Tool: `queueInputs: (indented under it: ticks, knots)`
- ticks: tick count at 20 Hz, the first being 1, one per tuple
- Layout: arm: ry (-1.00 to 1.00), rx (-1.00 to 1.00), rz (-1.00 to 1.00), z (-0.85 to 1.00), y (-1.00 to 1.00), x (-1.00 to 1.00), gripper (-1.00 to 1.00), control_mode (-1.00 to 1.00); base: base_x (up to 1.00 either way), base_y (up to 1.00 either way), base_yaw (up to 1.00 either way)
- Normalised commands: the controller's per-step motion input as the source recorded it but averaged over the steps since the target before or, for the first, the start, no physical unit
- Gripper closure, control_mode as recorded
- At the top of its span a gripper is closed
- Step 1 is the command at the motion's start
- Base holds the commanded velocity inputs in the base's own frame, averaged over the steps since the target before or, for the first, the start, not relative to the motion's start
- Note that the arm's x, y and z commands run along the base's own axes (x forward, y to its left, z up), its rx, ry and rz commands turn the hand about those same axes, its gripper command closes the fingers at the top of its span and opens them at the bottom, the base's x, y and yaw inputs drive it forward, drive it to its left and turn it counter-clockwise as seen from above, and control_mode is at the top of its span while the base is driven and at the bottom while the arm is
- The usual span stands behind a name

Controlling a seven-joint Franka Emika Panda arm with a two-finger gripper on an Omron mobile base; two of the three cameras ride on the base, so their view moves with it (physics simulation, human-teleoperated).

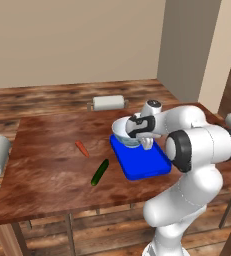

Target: Place the two vegetables and bowl onto the tray for setting up a vegetable dip station.

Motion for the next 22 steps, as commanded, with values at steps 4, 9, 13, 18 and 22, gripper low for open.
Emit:
queueInputs:
  ticks: [4,9,13,18,22]
  knots:
    - [0.0,0.0,0.0,-0.09,0.0,0.07,1.0,-1.0,0.0,0.0,0.0]
    - [0.0,0.0,0.0,-0.07,0.0,0.05,1.0,-1.0,0.0,0.0,0.0]
    - [0.0,0.0,0.0,-0.07,0.0,0.04,1.0,-1.0,0.0,0.0,0.0]
    - [0.0,0.0,0.0,-0.05,0.0,0.0,1.0,-1.0,0.0,0.0,0.0]
    - [0.03,0.0,0.0,-0.02,0.0,0.0,-1.0,-1.0,0.0,0.0,0.0]
